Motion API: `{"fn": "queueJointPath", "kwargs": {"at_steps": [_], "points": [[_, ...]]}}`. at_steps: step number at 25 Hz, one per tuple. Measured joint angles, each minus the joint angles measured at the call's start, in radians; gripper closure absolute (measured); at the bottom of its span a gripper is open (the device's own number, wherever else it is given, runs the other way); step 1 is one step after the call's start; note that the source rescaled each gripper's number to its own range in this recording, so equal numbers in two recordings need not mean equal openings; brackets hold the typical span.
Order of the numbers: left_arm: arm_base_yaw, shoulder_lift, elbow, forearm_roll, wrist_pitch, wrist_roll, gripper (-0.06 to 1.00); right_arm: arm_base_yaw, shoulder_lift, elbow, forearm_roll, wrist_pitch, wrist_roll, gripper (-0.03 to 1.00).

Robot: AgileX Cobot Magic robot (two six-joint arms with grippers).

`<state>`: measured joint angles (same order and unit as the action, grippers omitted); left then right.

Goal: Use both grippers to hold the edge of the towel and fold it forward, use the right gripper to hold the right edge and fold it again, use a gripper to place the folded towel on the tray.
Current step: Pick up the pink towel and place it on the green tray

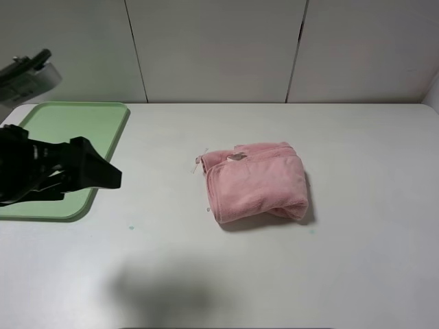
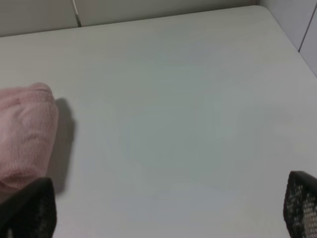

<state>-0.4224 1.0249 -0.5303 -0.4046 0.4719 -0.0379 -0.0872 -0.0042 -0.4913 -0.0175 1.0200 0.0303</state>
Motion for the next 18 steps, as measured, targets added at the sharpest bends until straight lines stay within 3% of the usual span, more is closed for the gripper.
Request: {"fn": "queueJointPath", "kwargs": {"at_steps": [8,18], "points": [[-0.185,0.273,-0.017,-0.126,-0.266,-0.011,-0.04,0.0,-0.002,0.0,0.0,0.0,0.0,-0.03],[-0.263,0.635,-0.306,-0.143,-0.314,-0.013,-0.04,0.0,-0.002,0.0,0.0,0.0,0.0,-0.03]]}}
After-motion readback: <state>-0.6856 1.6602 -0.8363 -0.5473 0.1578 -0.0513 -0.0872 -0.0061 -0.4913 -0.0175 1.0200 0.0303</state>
